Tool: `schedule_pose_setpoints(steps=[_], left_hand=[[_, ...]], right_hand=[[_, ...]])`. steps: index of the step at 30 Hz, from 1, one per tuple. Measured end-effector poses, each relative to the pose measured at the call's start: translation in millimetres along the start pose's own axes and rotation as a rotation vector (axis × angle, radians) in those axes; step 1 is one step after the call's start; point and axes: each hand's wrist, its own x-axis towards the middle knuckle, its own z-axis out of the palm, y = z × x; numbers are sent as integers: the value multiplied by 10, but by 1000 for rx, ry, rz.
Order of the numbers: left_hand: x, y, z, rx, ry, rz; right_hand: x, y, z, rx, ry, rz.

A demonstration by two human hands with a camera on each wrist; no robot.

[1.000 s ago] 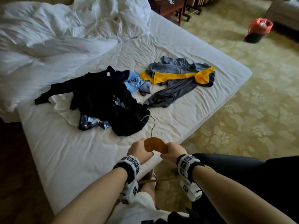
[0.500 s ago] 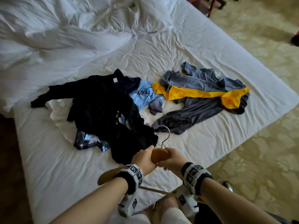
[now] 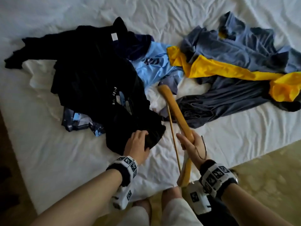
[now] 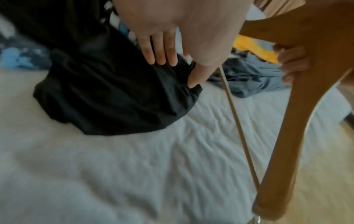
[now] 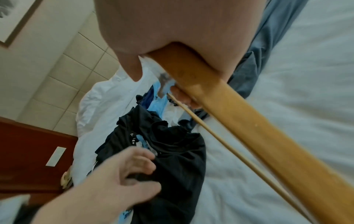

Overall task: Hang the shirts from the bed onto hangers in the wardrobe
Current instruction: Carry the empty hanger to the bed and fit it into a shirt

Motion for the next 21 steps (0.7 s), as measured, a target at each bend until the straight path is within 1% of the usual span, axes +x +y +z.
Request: schedule_pose_setpoints(steps=[1,3,5,6,8,10,11,13,16,17,18,20,21], left_hand=[[45,-72,118,28,-35,-19],[164,-180,323,123,-79,0],[296,-256,497,194,-94,24],[362,-289,559,208,-91,14],[520,-337,636,232,-59,-24],[647,-342,683,225,43,17],[689,-347,712,200,102,49],[723,-364,760,129,170,90],[681,-338,778,27,226,186],[631,-306,759,-61,226,191],[575,-255,704,-181,203,157],[457,-183,580,-401,164,21],[413,-190,536,-463,185,-32]], right_hand=[[54,52,26,-11,19,-5],[187,133,77,-48,31,-32],[288,155,128,-93,8,-95],[322,174,151,-107,12,-116],[361,203,181,-122,24,-151],[387,257,195,-112,28,-136],[402,275,191,-107,32,-120],[431,302,175,-108,36,-110],[423,304,183,-135,43,-114],[416,302,203,-131,48,-103],[411,300,223,-131,56,-91],[397,275,267,-143,78,-86],[388,266,285,-144,85,-89]])
